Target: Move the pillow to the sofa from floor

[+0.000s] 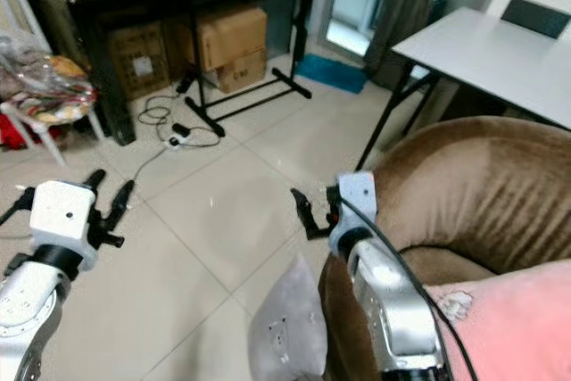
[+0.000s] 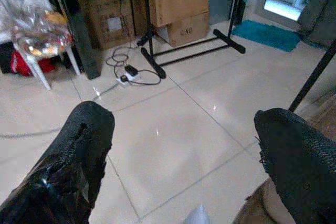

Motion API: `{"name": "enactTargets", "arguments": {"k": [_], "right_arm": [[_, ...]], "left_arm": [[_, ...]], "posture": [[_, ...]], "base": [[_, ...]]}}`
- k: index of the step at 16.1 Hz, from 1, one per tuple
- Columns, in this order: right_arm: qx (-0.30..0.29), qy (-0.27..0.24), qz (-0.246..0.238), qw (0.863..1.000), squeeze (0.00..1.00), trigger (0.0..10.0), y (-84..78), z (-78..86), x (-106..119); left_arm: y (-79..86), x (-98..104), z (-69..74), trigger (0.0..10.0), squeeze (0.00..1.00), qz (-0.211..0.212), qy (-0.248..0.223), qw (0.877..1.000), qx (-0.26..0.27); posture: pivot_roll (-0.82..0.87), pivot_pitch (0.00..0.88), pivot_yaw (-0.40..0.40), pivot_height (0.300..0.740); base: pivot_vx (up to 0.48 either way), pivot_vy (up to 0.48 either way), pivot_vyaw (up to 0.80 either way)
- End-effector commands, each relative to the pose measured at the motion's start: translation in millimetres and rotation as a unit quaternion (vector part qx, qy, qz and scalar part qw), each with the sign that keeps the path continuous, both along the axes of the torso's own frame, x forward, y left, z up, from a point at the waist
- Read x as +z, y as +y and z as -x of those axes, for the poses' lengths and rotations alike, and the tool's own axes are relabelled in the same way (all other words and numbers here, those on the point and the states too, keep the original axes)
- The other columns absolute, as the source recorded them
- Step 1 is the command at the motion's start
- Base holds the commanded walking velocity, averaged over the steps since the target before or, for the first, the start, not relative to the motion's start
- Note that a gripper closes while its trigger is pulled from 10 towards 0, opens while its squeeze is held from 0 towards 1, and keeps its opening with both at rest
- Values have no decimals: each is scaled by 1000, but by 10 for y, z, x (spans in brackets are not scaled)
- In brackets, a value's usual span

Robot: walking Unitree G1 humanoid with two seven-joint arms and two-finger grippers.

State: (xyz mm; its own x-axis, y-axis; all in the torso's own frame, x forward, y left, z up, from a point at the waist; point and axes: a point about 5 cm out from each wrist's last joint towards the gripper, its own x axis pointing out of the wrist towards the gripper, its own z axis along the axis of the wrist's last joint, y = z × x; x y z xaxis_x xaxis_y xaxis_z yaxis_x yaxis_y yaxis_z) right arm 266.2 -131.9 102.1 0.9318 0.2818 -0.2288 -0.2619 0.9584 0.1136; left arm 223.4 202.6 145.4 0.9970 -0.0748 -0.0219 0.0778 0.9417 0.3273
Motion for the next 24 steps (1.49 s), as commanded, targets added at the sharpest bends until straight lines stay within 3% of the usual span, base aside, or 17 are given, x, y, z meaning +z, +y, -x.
{"name": "enactTargets", "arguments": {"k": [1,11,13,14,15,16,17,24], "right_arm": [[-9,-7,-9,1000,957,10000,-44,-3,22],[-23,12,-34,999,941,10000,-65,25,-28],[-20,13,-36,999,859,10000,-59,33,-27],[-19,12,-34,999,776,10000,-55,31,-26],[-16,11,-31,999,565,10000,-50,30,-25],[-15,10,-30,999,510,10000,-49,30,-23],[-10,6,-28,1000,0,10000,-38,28,-13],[-7,6,-17,1000,0,10000,-38,26,-20]], "left_arm": [[46,-15,9,10000,0,-6,-5,1000,20],[52,-55,42,10000,0,6,-19,999,40],[61,-80,52,10000,0,1,-17,999,44],[63,-82,54,10000,0,1,-17,999,44],[63,-84,59,10000,0,3,-17,999,42],[60,-84,62,10000,0,5,-17,999,41],[53,-85,71,10000,0,13,-18,999,35],[37,-94,113,10000,0,28,-18,999,29]], "posture": [[23,0,-59,710],[14,0,-50,615],[12,0,-49,590],[12,0,-49,580],[13,0,-51,570],[14,0,-53,565],[14,0,-55,565],[18,0,-63,565]], "base": [[0,0,0],[0,0,0],[0,0,0],[0,0,0],[0,0,0],[0,0,0],[0,0,0],[228,0,0]]}}
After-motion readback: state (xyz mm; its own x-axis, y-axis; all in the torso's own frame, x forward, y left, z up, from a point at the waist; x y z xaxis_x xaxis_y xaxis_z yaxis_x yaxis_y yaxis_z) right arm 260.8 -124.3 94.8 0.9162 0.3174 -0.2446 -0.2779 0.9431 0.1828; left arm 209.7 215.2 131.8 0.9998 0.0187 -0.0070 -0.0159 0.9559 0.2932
